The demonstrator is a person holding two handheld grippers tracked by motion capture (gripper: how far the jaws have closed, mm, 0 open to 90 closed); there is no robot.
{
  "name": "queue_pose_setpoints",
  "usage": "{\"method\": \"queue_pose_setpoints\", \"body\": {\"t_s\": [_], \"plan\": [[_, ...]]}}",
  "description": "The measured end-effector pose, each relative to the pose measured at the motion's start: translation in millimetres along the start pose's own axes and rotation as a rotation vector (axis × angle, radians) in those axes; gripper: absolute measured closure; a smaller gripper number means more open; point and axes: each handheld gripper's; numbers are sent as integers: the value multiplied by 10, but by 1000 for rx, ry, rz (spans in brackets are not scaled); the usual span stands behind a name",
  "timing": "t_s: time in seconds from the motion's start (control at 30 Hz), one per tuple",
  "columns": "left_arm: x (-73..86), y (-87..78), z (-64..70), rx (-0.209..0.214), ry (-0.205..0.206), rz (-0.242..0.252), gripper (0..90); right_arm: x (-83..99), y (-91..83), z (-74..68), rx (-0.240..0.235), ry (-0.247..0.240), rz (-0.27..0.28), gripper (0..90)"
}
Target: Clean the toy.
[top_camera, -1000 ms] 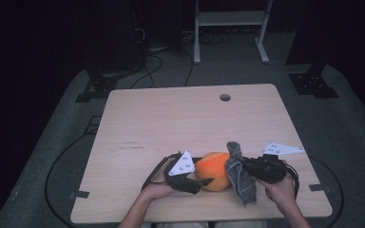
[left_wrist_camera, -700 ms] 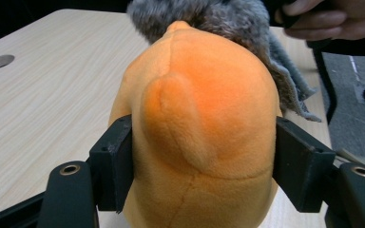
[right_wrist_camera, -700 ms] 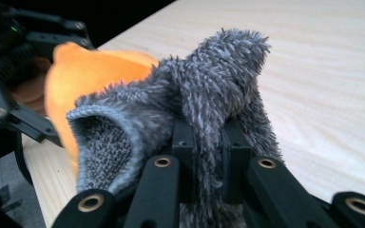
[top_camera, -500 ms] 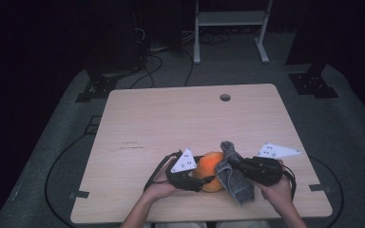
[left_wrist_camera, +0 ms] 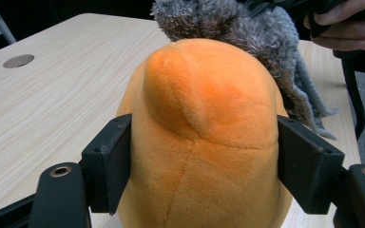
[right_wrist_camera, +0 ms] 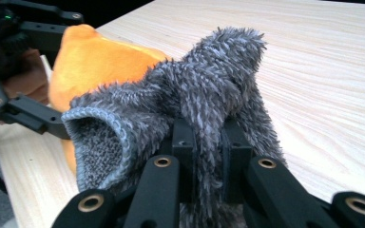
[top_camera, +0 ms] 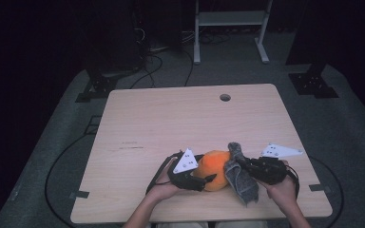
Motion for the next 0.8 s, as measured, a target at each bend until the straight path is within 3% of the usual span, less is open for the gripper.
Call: {"method": "queue_pose_setpoints", "body": {"t_s": [0.1,0.17,0.3,0.37,0.43,0.53,0.63,0.7,0.8], "plan": [[-1,7,3,-8,-9,3,268,-67,-24,-92,-13,-38,19,790],[-6,23,11,-10,-13,4,269,-136,-67,-187,-46,-57,42,791],[-22,83,55,-9,7,-3,276,-256,-137,-366,-95,-113,87,790],[-27,93,83,-2,22,-12,278,-293,-152,-402,-93,-126,95,790],[-27,87,95,18,38,-18,275,-279,-126,-361,-73,-126,82,790],[-9,77,80,48,38,-13,268,-177,-56,-195,-72,-65,52,790],[-3,86,82,53,40,-14,271,-122,-37,-88,-60,-41,32,790],[-5,96,95,49,49,-25,274,-134,-49,-85,-57,-44,30,790],[2,108,123,53,61,-32,278,-211,-105,-216,-88,-78,51,790]]}}
Point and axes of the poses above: each handheld gripper's, and its own axes: y roughly forward along the jaws, x roughly out of its underside, z roughly to its right, and after that the axes turned 15 degrees about x, right-handed
